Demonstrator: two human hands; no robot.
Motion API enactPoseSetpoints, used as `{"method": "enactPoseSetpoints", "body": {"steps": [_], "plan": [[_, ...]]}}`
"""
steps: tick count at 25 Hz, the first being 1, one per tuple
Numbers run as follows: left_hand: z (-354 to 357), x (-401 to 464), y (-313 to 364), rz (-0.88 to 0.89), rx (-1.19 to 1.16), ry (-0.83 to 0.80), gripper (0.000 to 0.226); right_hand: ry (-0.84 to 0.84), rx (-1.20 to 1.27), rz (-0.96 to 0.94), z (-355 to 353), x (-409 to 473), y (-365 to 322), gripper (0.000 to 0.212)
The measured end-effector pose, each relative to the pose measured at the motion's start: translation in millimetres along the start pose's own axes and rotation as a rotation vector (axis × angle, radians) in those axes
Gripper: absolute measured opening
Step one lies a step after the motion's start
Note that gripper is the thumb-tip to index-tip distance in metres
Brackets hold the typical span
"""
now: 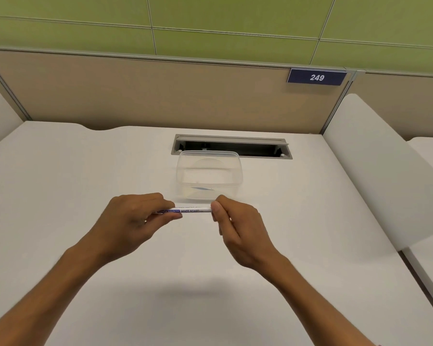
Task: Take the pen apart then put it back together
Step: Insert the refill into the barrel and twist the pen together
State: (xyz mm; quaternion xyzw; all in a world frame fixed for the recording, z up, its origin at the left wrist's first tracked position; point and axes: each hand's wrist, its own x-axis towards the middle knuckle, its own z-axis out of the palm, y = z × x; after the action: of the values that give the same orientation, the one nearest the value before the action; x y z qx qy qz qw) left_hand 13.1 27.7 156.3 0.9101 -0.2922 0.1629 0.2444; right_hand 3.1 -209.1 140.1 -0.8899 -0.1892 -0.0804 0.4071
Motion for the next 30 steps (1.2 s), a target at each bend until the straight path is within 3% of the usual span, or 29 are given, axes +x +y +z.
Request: {"method": "enactPoseSetpoints", "body": {"steps": [3,7,12,17,20,24,30], "plan": [[1.6,0.4,-3.0,-0.048,-0.138,-0.004,0.027,0.095,-0.168,-0.18,-4.5,2.4,2.9,0.029],[1.1,1.0,1.6,-0.048,-0.243,0.035,0.028,0.119,-0.074,-0.244,-5.4,5.8,6.3,0.029],[0.2,6.2,8.2,0.042,-0.105,0.112,0.027,0.046,0.24,-0.041,-2.9,5.8,-2.9,0.042],[3.4,3.6,6.6,0.213,0.372,0.165,0.023,-0.152,0.679,0.357,-8.6,9.5,-9.4,0.044],[10.5,1.3,6.9,0.203,0.456,0.184,0.024,-0.18,0.705,0.489,-7.7,9.3,-7.5,0.044],[18.8,-0.7,15.6,-0.044,0.181,0.138,0.026,0.111,0.485,0.306,4.2,2.9,-7.6,0.033],[38.2,-6.2,20.8,-0.402,-0.441,-0.051,0.027,0.32,0.579,0.209,4.1,3.4,-4.9,0.012]]}}
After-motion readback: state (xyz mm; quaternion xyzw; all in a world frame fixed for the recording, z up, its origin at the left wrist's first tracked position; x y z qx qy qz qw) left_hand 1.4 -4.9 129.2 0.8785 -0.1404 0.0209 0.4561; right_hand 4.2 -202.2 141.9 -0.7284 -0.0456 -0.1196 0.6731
